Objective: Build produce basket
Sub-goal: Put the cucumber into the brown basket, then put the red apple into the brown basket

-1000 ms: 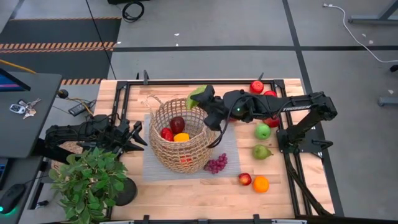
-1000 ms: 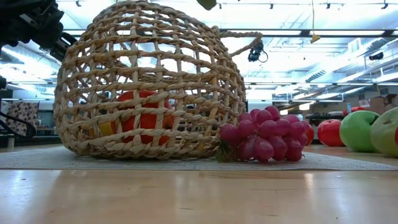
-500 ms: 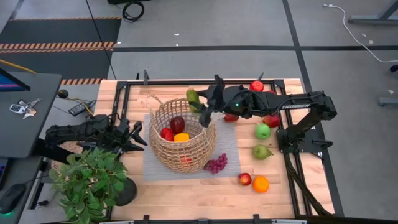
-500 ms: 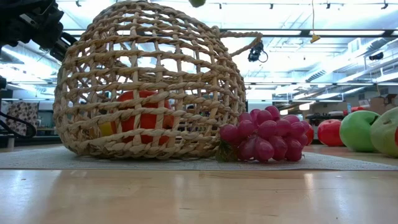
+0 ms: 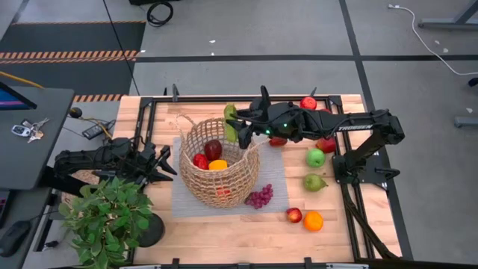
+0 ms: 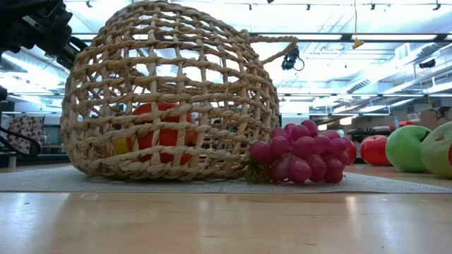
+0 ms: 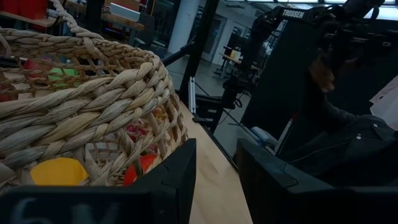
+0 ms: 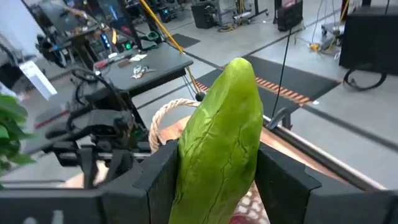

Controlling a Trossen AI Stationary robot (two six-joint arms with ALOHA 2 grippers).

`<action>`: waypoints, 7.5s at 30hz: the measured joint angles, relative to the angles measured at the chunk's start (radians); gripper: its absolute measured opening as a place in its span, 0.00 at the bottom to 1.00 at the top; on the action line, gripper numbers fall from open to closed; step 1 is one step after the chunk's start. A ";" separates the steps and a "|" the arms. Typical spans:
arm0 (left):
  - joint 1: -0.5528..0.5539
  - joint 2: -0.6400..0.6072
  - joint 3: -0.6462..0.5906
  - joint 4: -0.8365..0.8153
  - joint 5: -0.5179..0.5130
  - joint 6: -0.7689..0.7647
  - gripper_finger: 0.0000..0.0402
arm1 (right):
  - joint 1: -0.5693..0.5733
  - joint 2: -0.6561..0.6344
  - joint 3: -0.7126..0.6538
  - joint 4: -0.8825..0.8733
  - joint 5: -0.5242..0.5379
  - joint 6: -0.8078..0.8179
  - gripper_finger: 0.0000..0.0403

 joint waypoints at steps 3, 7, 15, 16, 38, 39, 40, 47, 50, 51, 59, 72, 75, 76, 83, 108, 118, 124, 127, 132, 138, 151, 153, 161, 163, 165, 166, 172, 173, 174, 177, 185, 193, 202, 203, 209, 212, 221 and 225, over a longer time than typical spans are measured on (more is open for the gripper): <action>0.000 0.000 0.000 0.000 0.000 0.000 0.30 | 0.000 0.000 0.000 -0.003 0.000 -0.069 0.50; 0.000 0.000 0.000 0.000 0.000 0.000 0.30 | -0.002 0.014 -0.008 0.009 0.000 -0.097 0.50; 0.000 0.000 0.000 -0.004 0.000 0.000 0.30 | -0.032 0.165 0.002 0.003 -0.184 -0.090 0.50; 0.000 0.000 0.000 0.000 0.000 0.000 0.30 | -0.039 0.189 0.011 -0.005 -0.206 -0.091 0.50; 0.000 0.000 0.000 0.000 0.000 0.000 0.30 | -0.110 0.637 0.436 -0.364 -0.299 -0.374 0.50; 0.000 0.000 0.000 0.000 0.000 0.000 0.30 | -0.105 0.649 0.436 -0.375 -0.300 -0.387 0.50; 0.000 0.000 0.000 0.000 0.000 0.000 0.30 | -0.098 0.658 0.436 -0.368 -0.303 -0.398 0.50; 0.000 0.013 0.000 -0.003 -0.001 -0.001 0.30 | -0.056 0.704 0.435 -0.370 -0.295 -0.468 0.50; -0.001 0.020 0.001 0.000 0.000 0.000 0.30 | -0.050 0.722 0.434 -0.370 -0.290 -0.497 0.50; 0.000 0.020 0.000 -0.004 0.000 -0.001 0.30 | -0.050 0.724 0.435 -0.365 -0.288 -0.498 0.50; 0.000 0.021 0.000 0.000 0.000 0.000 0.30 | -0.050 0.738 0.434 -0.380 -0.282 -0.501 0.51; 0.000 0.021 0.000 0.000 0.000 0.000 0.30 | -0.043 0.731 0.456 -0.407 -0.241 -0.512 0.74; 0.000 0.021 0.000 0.000 0.000 0.000 0.30 | -0.043 0.730 0.528 -0.476 -0.199 -0.512 0.79; 0.000 0.020 0.000 0.000 0.000 0.000 0.30 | -0.043 0.729 0.557 -0.505 -0.186 -0.511 0.80; 0.000 0.020 0.000 0.000 0.000 0.000 0.30 | -0.042 0.726 0.774 -0.728 -0.066 -0.459 0.80; 0.000 0.020 0.000 0.000 0.000 -0.001 0.30 | 0.194 0.361 0.742 -1.268 0.193 -0.012 0.74; 0.000 0.020 0.000 0.000 0.000 0.000 0.30 | 0.408 0.360 0.676 -1.294 0.046 0.164 0.74; 0.000 0.020 0.000 0.000 0.000 0.000 0.30 | 0.517 0.361 0.452 -1.272 -0.031 0.284 0.74; 0.000 0.020 0.000 0.000 0.000 0.000 0.30 | 0.551 0.362 0.316 -1.212 -0.055 0.375 0.74; 0.000 0.020 0.000 0.000 0.000 0.000 0.30 | 0.575 0.362 0.145 -1.127 -0.135 0.479 0.80; 0.000 0.020 0.000 0.000 0.000 0.000 0.30 | 0.578 0.362 0.036 -1.104 -0.207 0.571 0.92; 0.000 0.021 0.000 0.000 0.000 0.000 0.30 | 0.731 0.257 -0.146 -0.967 -0.044 0.831 0.96; 0.000 0.021 0.000 0.000 0.000 0.000 0.30 | 0.751 0.226 -0.192 -0.939 -0.042 0.901 0.97; 0.000 0.021 0.000 0.000 0.000 0.000 0.30 | 0.753 0.141 -0.405 -0.671 -0.052 0.986 0.99; 0.000 0.021 0.000 0.000 0.000 0.000 0.30 | 0.746 0.141 -0.441 -0.630 -0.065 0.986 0.99; 0.000 0.020 0.000 0.000 0.000 -0.001 0.30 | 0.739 0.145 -0.469 -0.596 -0.078 0.985 0.99; 0.000 0.021 0.000 0.000 0.000 0.000 0.30 | 0.736 0.146 -0.482 -0.575 -0.087 0.985 0.99; 0.000 0.021 0.000 0.000 0.000 0.000 0.30 | 0.731 0.147 -0.548 -0.501 -0.117 0.985 0.99; 0.000 0.021 0.000 0.000 0.000 0.000 0.30 | 0.731 0.147 -0.559 -0.488 -0.120 0.987 0.99; 0.000 0.021 0.000 0.000 0.000 0.000 0.30 | 0.731 0.147 -0.567 -0.480 -0.122 0.991 0.99; 0.000 0.021 0.000 0.000 0.000 0.000 0.30 | 0.731 0.147 -0.593 -0.446 -0.132 0.998 0.99; 0.000 0.021 0.000 0.000 0.000 0.000 0.30 | 0.724 0.148 -0.644 -0.412 -0.169 1.018 0.93; 0.000 0.021 0.000 0.000 0.000 0.000 0.30 | 0.698 0.147 -0.643 -0.396 -0.168 0.954 0.76; 0.000 0.021 0.000 0.000 0.000 0.000 0.30 | 0.654 0.148 -0.504 -0.493 -0.147 0.810 0.64; 0.000 0.021 0.000 0.000 0.000 0.000 0.30 | 0.649 0.148 -0.482 -0.516 -0.137 0.795 0.64; 0.000 0.021 0.000 0.000 0.000 0.000 0.30 | 0.621 0.148 -0.330 -0.603 -0.074 0.676 0.67; 0.000 0.021 0.000 0.000 0.000 0.000 0.30 | 0.608 0.148 -0.237 -0.604 -0.032 0.573 0.66; 0.000 0.021 0.000 0.000 0.000 0.000 0.30 | 0.555 0.148 0.037 -0.599 0.154 0.212 0.66; 0.000 0.021 0.000 0.000 0.000 0.000 0.30 | 0.507 0.148 0.120 -0.602 0.159 0.083 0.67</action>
